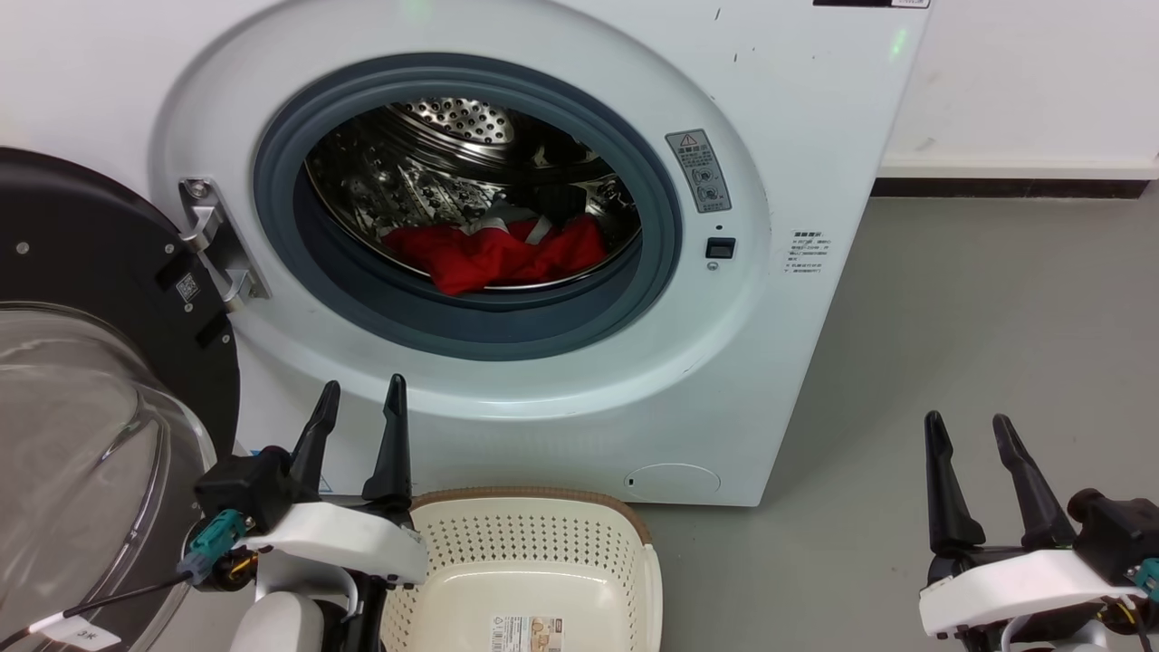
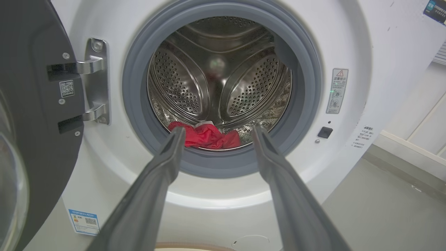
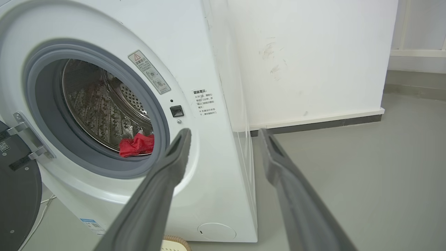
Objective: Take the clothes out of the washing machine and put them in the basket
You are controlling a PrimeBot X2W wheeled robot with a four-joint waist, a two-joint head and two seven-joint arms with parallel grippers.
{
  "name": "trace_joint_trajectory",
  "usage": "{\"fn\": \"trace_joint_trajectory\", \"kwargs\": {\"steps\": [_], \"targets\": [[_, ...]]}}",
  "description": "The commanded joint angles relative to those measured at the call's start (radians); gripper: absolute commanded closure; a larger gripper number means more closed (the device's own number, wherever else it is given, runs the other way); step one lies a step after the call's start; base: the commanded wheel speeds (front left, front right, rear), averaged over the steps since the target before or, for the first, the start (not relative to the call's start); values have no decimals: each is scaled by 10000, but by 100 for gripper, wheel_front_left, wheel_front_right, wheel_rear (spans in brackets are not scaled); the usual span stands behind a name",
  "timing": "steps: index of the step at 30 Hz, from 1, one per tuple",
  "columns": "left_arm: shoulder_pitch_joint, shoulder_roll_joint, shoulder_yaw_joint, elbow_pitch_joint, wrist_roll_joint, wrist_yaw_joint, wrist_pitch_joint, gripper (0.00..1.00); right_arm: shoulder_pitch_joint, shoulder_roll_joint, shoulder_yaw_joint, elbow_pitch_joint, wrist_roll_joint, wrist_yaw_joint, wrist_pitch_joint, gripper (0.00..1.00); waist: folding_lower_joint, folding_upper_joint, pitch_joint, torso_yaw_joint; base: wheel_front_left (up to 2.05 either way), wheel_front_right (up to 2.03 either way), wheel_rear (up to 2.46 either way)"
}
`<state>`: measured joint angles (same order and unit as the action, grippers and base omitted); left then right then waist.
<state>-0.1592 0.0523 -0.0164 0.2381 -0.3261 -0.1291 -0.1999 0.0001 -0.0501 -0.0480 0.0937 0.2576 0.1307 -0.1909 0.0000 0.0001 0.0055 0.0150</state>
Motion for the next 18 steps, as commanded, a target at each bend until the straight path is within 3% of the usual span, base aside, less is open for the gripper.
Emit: {"fn": "trace_joint_trajectory", "kwargs": {"steps": [1, 18], "targets": [[-164, 21, 32, -20, 207, -20, -92, 0, -22, -6, 15, -59, -210, 0, -75, 0, 0, -1, -2, 4, 0, 0, 0], [-213, -5, 13, 26, 1530, -25, -437, 0, 18, -3, 42, -14, -1467, -1, -414, 0, 0, -1, 70, 57, 0, 0, 0]]}}
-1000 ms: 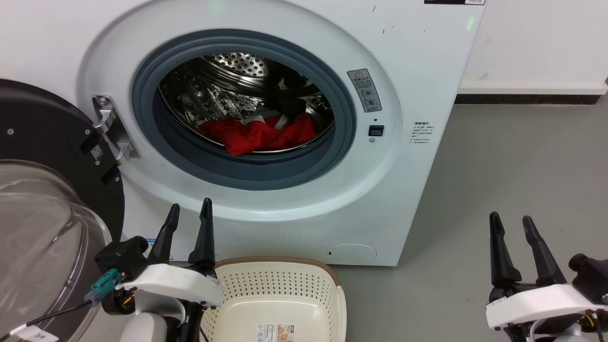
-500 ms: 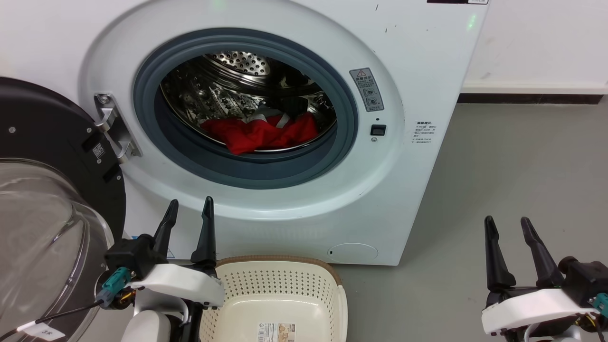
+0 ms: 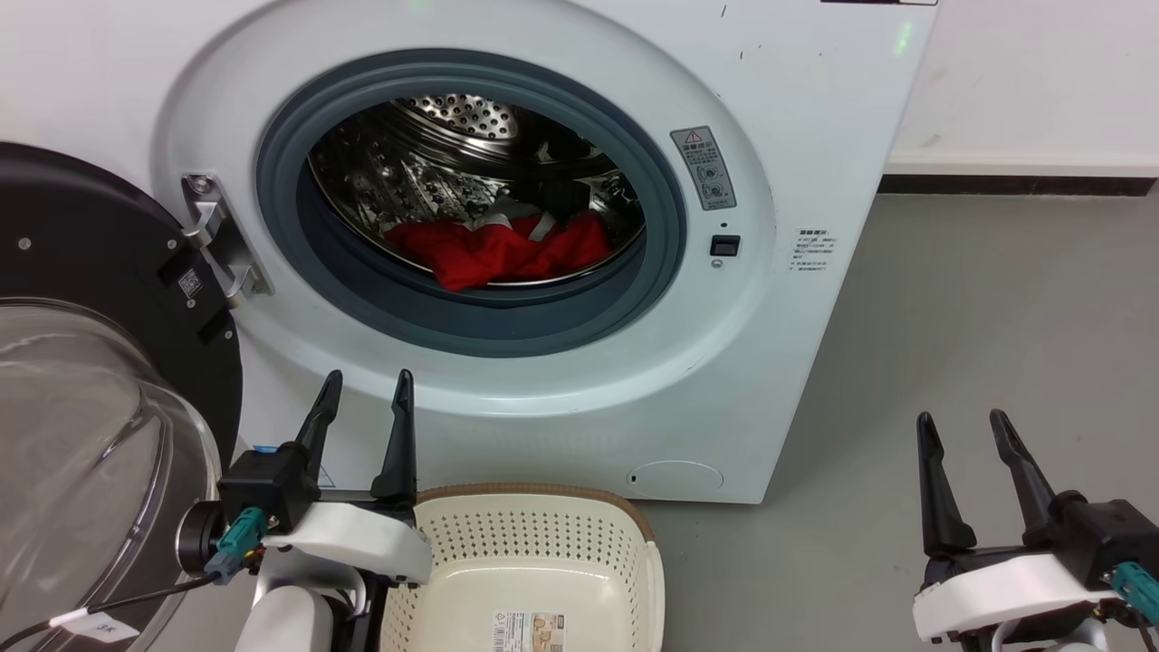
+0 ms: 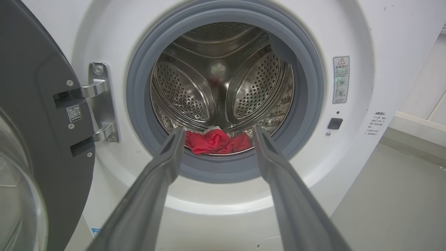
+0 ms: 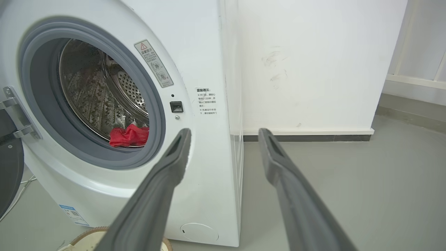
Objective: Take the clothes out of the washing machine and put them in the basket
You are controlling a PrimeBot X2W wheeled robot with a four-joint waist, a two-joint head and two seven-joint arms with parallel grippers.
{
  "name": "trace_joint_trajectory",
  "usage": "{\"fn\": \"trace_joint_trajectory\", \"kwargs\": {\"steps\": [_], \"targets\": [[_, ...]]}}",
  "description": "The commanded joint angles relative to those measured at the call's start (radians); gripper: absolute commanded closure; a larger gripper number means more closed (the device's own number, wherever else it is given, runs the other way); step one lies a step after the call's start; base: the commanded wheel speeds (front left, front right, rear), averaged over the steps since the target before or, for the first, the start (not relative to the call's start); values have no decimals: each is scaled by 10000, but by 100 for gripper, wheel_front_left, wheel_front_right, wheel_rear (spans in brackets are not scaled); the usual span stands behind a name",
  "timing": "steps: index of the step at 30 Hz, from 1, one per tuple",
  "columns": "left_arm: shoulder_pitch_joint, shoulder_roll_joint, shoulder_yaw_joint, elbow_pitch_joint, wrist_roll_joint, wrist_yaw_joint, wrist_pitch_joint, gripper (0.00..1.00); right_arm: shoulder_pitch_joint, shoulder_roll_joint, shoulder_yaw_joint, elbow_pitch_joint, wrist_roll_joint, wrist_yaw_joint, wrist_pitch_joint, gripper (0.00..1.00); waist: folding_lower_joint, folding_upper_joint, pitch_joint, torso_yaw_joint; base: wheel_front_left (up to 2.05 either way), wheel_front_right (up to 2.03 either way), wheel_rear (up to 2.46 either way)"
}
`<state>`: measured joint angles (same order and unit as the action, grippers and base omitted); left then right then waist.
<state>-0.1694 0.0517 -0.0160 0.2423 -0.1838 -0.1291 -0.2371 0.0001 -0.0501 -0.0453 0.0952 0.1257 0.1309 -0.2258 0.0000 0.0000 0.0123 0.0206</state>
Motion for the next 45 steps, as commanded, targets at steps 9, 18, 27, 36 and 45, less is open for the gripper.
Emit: {"fn": "trace_joint_trajectory", "kwargs": {"steps": [9, 18, 27, 36, 45], "targets": [[-156, -9, -29, 55, 743, -26, -231, 0, 28, -2, 77, 10, -743, -3, -222, 0, 0, 0, 7, -1, 0, 0, 0], [-205, -13, 5, 79, 966, -22, -285, 0, -55, -1, 102, 41, -899, -3, -272, 0, 0, 0, 82, -28, 0, 0, 0], [-259, -15, -9, 71, 851, 30, -285, 0, -171, -1, 92, -17, -849, -3, -279, 0, 0, 0, 230, -62, 0, 0, 0], [-950, -16, 43, 155, 956, 144, -285, 0, -512, 0, 250, -308, -865, -3, -272, 0, 0, 0, 998, -255, 0, 0, 0], [-2641, 208, 315, 741, 1141, 239, -284, 0, -1237, 0, 640, -1054, -844, -3, -221, 0, 0, 0, 2568, -873, 0, 0, 0]]}}
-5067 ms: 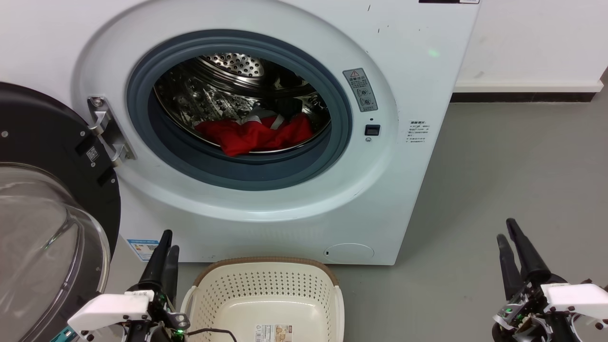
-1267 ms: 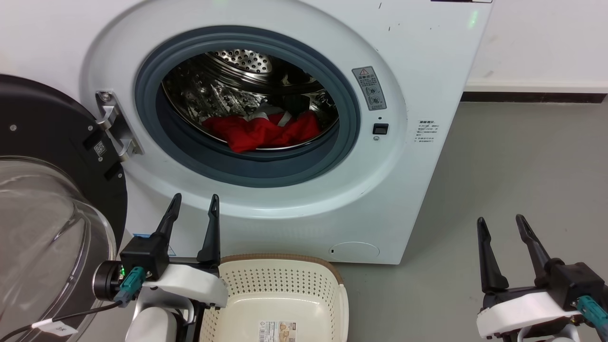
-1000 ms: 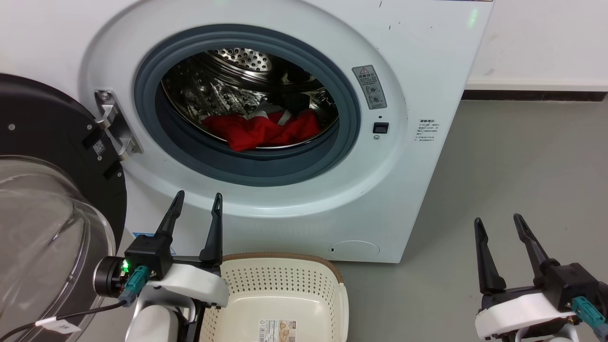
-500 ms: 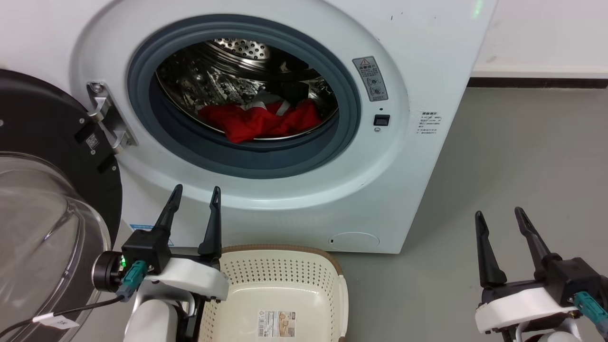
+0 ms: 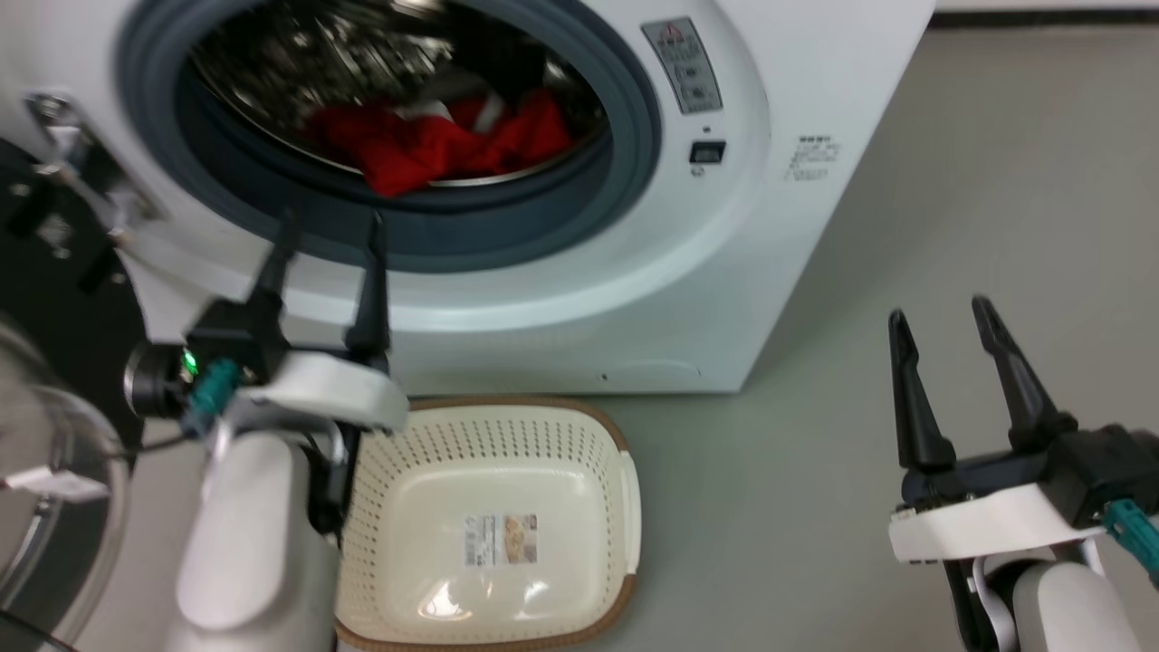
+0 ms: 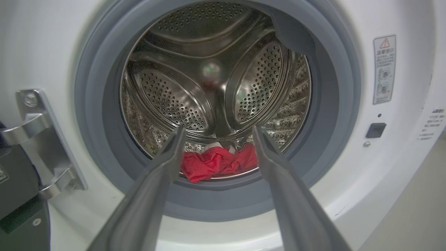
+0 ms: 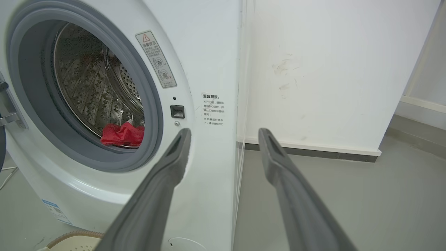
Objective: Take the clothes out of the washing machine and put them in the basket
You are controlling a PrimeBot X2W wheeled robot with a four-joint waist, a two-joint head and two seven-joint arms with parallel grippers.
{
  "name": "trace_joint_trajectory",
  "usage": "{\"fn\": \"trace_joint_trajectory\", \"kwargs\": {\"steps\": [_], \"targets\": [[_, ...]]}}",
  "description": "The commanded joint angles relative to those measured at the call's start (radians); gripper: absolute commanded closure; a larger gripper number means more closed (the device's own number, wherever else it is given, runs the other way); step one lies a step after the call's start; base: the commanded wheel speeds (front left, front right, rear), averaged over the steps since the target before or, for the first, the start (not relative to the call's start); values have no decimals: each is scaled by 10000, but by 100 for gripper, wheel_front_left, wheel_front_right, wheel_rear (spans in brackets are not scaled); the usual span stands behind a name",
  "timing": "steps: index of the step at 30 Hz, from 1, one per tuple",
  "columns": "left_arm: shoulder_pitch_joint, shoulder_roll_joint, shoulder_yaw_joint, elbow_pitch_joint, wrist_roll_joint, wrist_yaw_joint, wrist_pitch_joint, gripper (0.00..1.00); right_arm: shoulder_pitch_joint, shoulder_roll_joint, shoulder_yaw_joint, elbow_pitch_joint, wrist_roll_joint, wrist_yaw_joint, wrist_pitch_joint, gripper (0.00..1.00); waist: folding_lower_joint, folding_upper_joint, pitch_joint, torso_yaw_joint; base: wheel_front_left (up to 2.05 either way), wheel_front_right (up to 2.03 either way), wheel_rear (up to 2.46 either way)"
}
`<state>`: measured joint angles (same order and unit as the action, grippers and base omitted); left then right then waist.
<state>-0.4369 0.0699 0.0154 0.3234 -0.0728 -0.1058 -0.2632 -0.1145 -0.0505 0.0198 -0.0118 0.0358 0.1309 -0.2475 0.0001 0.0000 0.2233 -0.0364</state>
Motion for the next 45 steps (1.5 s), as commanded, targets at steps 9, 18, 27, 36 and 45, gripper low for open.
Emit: {"fn": "trace_joint_trajectory", "kwargs": {"steps": [9, 18, 27, 36, 45], "targets": [[-2810, 1028, 347, 1583, 112, -61, -25, 0, -1094, 9, 547, -550, 348, -5, -100, 0, -1, 0, 2433, -1273, 0, 0, 0], [-6048, 2268, 9, 3899, 399, -153, 483, 0, -1872, 12, 1055, -316, 1033, -5, -181, 0, -1, 0, 4120, -2153, 0, 0, 0], [-8814, 3423, -630, 5726, 691, -219, 2193, 0, -2397, 15, 1671, -410, 1873, -3, -185, 0, -1, 0, 5146, -2982, 0, 0, 0], [-10714, 4557, -1472, 7229, 258, -255, 5263, 0, -2570, 11, 2327, -435, 2528, -5, -185, 0, -1, 0, 5664, -3800, 0, 0, 0], [-11453, 5271, -1862, 7982, -146, -244, 8706, 0, -2487, 12, 2588, -363, 2965, -5, -186, 0, -1, 0, 5855, -4165, 0, 0, 0]]}}
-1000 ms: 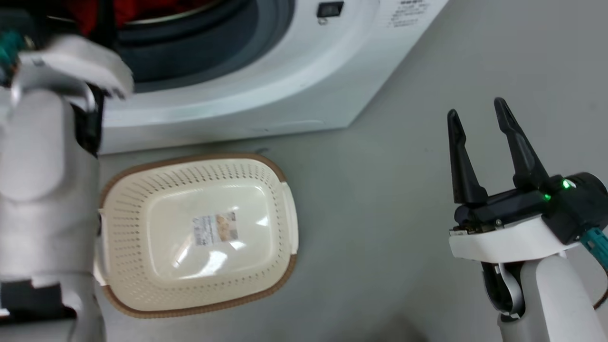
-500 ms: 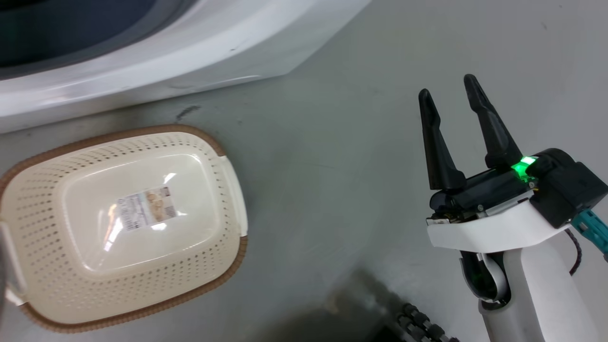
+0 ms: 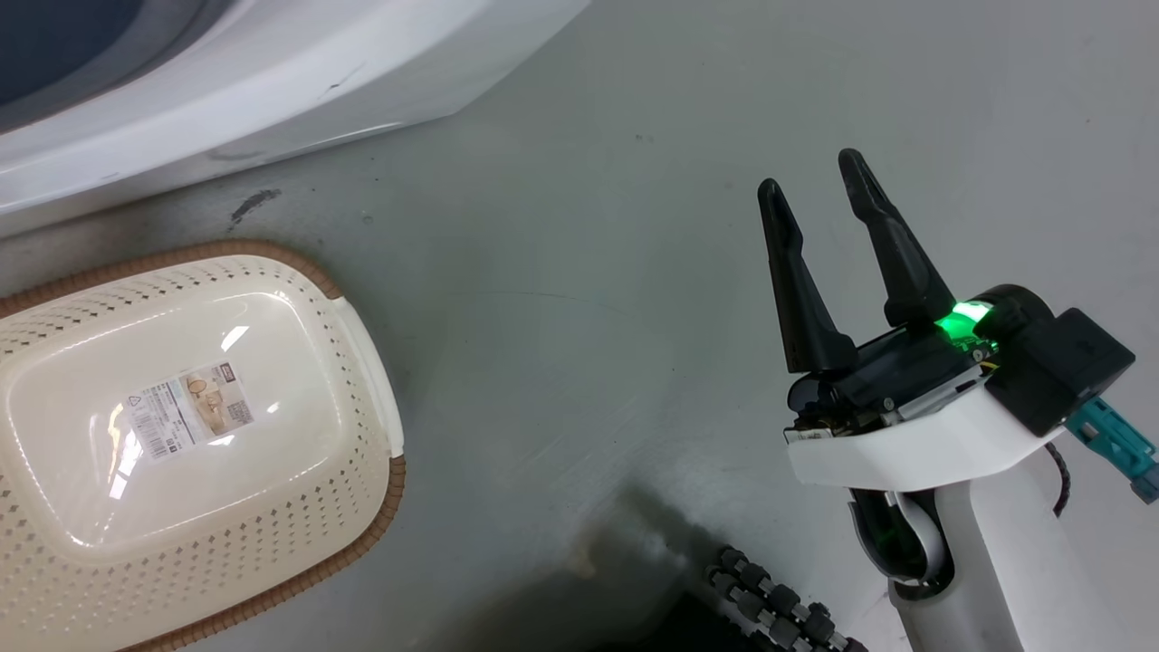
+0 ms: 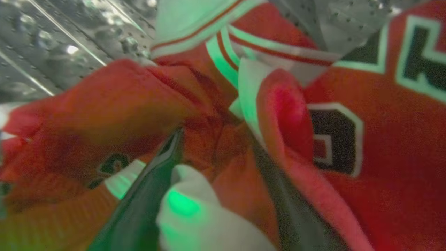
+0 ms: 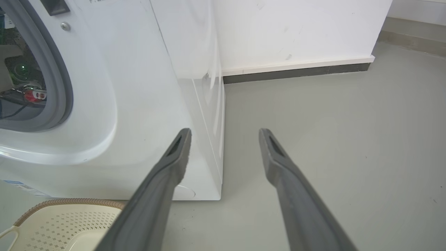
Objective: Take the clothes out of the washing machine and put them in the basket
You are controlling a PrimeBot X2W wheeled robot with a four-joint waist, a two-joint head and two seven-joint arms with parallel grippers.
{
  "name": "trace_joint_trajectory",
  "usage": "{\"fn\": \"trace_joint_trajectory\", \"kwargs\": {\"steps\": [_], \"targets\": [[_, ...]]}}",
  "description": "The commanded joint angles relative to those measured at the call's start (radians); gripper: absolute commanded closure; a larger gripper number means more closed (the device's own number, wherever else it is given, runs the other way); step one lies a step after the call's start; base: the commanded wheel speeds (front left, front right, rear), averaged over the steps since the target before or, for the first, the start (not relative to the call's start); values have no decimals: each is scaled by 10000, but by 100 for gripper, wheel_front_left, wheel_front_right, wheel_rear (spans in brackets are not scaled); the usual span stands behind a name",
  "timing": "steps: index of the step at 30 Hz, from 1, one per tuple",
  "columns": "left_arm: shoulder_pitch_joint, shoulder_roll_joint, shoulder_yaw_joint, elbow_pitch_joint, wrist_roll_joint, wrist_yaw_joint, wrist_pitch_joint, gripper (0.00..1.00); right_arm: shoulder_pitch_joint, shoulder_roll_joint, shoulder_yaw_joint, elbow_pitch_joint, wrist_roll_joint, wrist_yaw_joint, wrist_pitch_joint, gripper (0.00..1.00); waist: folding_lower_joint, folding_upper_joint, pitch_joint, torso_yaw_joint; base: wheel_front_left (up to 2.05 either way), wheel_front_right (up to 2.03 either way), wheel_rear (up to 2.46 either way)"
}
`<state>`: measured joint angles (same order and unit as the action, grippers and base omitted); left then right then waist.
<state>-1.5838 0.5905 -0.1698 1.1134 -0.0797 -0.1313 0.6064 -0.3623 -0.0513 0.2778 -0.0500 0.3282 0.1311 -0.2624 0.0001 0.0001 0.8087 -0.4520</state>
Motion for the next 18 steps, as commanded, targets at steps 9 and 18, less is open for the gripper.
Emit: {"fn": "trace_joint_trajectory", "kwargs": {"steps": [9, 18], "targets": [[465, 286, -98, -1053, -100, 321, -105, 100, -16, 20, 132, 137, 221, -7, -37, 0, -1, -1, -180, -49, 0, 0, 0], [1763, 50, 80, -2479, -352, 930, -3690, 100, -25, 17, -24, 429, 119, -5, -37, 0, -1, -1, -1087, 257, 0, 0, 0]]}}
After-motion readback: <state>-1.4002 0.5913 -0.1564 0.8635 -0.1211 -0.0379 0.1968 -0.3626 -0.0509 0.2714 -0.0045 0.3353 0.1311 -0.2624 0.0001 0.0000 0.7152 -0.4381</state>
